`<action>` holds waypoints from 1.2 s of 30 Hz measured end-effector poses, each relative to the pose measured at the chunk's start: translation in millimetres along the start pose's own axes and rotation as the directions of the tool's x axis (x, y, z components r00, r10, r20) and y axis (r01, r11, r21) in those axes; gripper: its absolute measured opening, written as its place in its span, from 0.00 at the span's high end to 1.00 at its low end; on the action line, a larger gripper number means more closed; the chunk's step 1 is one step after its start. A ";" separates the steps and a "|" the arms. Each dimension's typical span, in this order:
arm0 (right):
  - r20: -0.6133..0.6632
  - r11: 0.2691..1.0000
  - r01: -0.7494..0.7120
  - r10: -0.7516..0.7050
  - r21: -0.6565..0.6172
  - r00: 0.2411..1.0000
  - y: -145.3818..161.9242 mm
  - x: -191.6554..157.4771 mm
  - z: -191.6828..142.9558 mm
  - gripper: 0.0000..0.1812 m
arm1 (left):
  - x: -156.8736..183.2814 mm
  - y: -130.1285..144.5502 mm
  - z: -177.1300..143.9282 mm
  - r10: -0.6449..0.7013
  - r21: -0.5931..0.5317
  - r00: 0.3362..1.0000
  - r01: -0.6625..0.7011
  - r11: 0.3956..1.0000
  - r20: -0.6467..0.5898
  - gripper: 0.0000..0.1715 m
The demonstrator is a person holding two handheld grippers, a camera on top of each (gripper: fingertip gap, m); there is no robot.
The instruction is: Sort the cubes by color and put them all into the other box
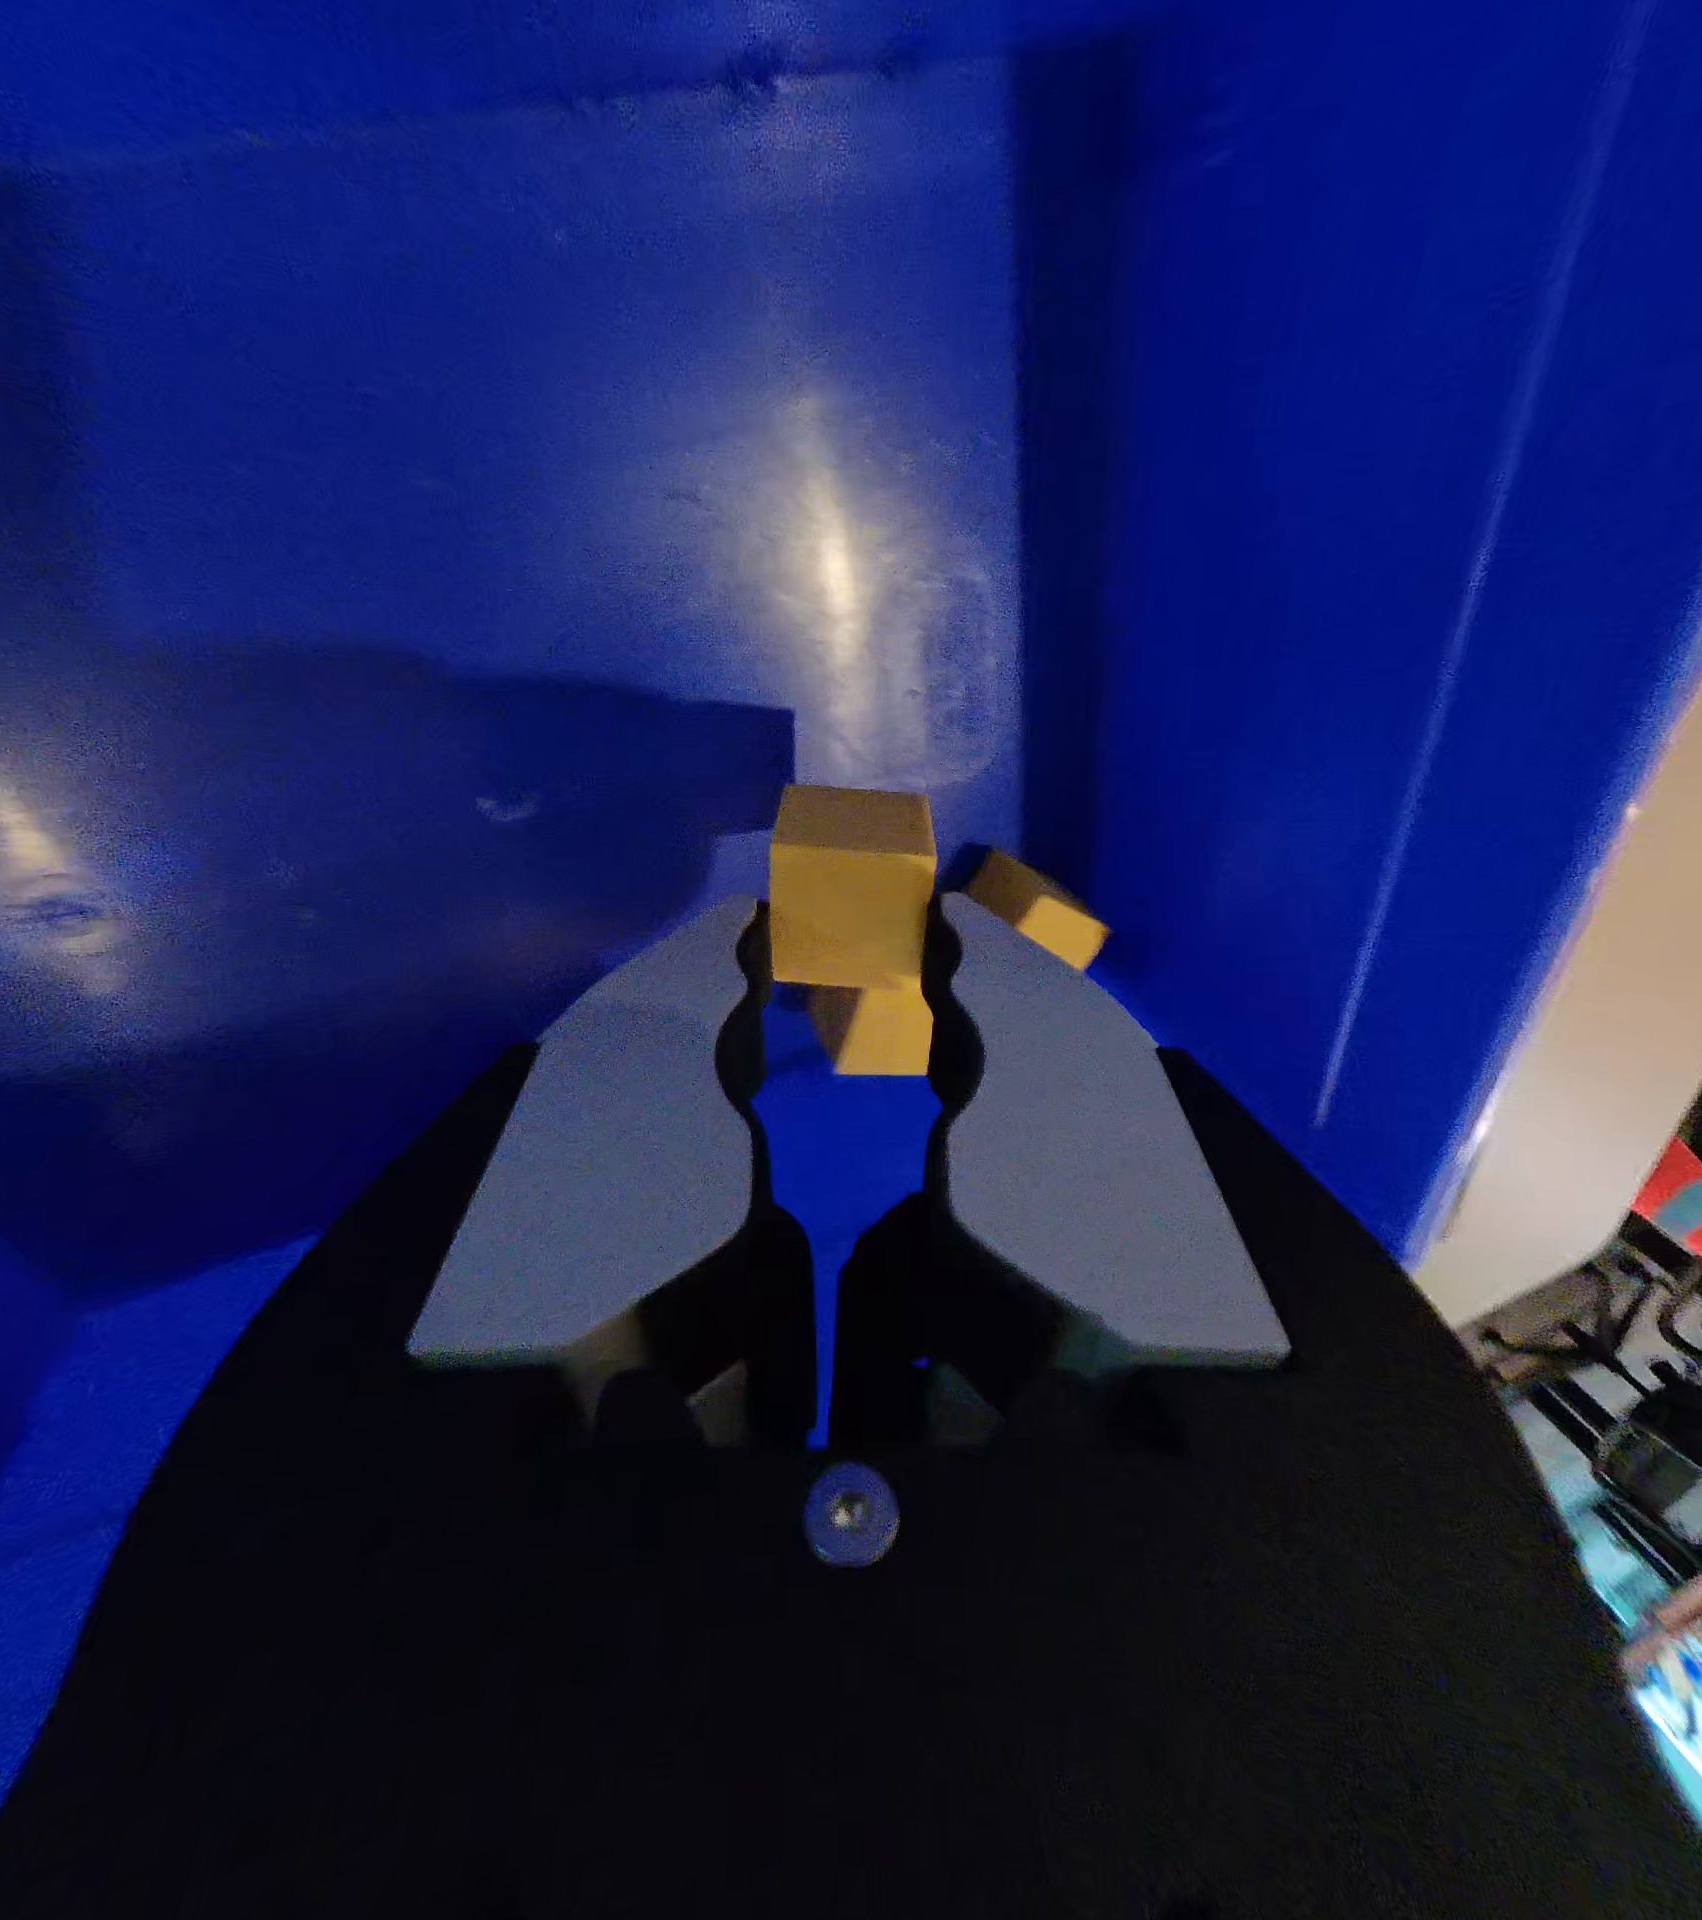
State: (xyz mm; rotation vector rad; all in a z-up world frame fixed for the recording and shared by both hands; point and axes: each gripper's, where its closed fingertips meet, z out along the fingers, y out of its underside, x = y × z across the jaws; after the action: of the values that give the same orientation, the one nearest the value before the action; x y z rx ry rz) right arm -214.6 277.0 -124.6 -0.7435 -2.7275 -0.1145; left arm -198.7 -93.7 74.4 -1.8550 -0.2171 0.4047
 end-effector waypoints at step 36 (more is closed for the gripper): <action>-0.130 0.949 -0.069 0.114 0.309 0.985 -49.0 -9.2 -77.0 0.74 | -71.7 119.2 63.4 -0.035 -0.596 0.998 0.060 0.801 0.054 0.72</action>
State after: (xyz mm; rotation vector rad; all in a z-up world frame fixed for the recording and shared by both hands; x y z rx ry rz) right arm -210.8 218.3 -54.2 -0.7376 -2.4861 0.2568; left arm -295.3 -100.3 -43.9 -2.4616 -0.4608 0.3620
